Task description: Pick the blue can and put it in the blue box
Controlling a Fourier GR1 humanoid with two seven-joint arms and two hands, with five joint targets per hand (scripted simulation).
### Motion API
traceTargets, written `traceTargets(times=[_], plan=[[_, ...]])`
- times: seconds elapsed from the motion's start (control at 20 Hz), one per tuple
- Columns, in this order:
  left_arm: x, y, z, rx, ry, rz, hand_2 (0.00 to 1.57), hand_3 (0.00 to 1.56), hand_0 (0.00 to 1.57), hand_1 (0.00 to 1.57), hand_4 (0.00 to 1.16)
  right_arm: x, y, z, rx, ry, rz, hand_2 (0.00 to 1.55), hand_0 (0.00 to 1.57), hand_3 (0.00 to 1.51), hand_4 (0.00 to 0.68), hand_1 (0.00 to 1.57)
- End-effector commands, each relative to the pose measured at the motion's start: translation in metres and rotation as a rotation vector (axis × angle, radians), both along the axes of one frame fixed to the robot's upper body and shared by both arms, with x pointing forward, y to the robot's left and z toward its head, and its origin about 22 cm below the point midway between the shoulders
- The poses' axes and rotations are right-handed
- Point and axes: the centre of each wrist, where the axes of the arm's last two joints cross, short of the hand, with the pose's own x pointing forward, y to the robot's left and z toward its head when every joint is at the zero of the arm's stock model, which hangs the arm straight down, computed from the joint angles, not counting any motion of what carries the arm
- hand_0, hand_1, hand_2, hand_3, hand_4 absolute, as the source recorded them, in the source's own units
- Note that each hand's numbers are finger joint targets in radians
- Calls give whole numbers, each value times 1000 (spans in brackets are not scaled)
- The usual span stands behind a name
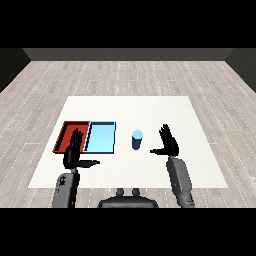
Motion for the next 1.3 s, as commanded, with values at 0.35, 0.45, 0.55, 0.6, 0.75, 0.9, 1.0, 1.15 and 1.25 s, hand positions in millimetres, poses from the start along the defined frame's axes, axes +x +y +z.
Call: traceTargets(times=[0.35,0.45,0.55,0.6,0.75,0.9,1.0,1.15,1.25], plan=[[-9,-7,4,-6,0,10,0,0,0,0,0,10,43,-25,-8,50,-12,0,0,0,0,0],[-3,9,-10,13,6,13,0,0,0,0,0,11,32,-39,29,66,15,0,0,0,0,0],[-3,6,10,-6,2,16,0,0,0,0,0,29,55,-24,19,67,37,0,0,0,0,0],[11,-8,-4,-4,14,-2,0,0,0,0,0,29,55,-28,14,71,70,0,0,0,0,0],[9,-37,-7,-7,4,1,0,0,0,0,0,22,45,-36,5,77,77,0,0,0,0,0],[1,8,3,1,13,3,0,0,0,0,0,35,66,-29,-33,59,58,0,0,0,0,0],[9,-3,9,14,5,19,0,0,0,0,0,43,84,-31,-73,60,69,0,0,0,0,0],[-7,12,3,-20,0,-11,0,0,0,0,0,39,83,-37,-68,98,77,0,0,0,0,0],[7,-15,1,4,-13,-2,0,0,0,0,0,56,91,-37,-90,104,70,0,0,0,0,0]])
